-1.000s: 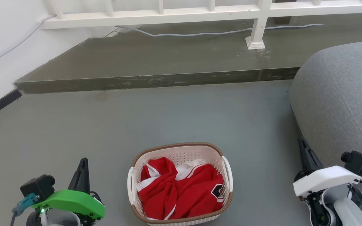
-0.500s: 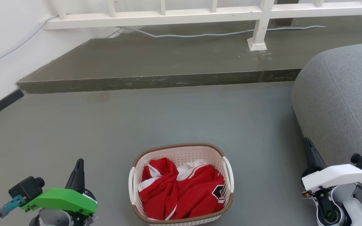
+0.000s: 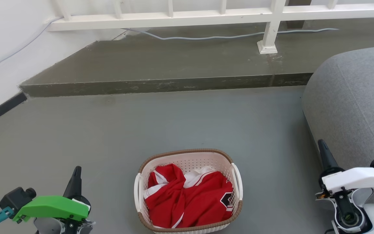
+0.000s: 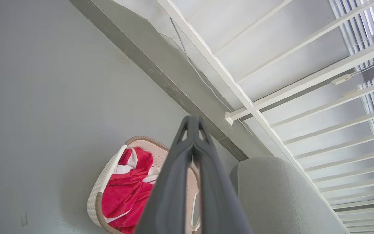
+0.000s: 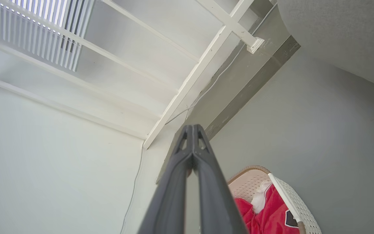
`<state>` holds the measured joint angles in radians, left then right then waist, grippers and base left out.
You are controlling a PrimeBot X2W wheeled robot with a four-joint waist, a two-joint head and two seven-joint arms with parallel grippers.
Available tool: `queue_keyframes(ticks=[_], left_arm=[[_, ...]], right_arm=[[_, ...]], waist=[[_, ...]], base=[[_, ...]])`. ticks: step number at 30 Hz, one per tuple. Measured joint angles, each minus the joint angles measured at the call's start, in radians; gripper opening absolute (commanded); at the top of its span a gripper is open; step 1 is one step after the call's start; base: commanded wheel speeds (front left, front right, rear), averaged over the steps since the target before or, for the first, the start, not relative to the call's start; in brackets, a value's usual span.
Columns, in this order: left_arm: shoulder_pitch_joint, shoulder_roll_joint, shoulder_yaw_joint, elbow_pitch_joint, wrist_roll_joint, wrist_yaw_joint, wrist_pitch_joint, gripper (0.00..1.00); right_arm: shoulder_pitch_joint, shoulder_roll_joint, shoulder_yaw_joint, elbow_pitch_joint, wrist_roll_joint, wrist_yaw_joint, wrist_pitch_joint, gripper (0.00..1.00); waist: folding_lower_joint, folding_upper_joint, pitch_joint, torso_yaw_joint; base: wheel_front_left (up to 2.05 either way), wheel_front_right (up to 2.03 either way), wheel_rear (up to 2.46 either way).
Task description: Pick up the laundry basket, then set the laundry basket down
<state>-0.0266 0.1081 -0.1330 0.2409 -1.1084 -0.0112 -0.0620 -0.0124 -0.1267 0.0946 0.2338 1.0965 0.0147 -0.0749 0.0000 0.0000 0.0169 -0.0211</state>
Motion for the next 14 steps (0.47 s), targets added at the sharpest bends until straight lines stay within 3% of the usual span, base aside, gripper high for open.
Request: queue_keyframes(ticks=[14], left_arm=[[-0.003,-0.016,0.058,0.009,-0.180,-0.041,0.050,0.00]], right_arm=[[-0.010,0.018,-0.060,0.013,0.187,0.033,0.051,0.00]], waist=[[0.0000,0.0000,-0.005,0.007]], base=[[0.00,0.00,0.00]])
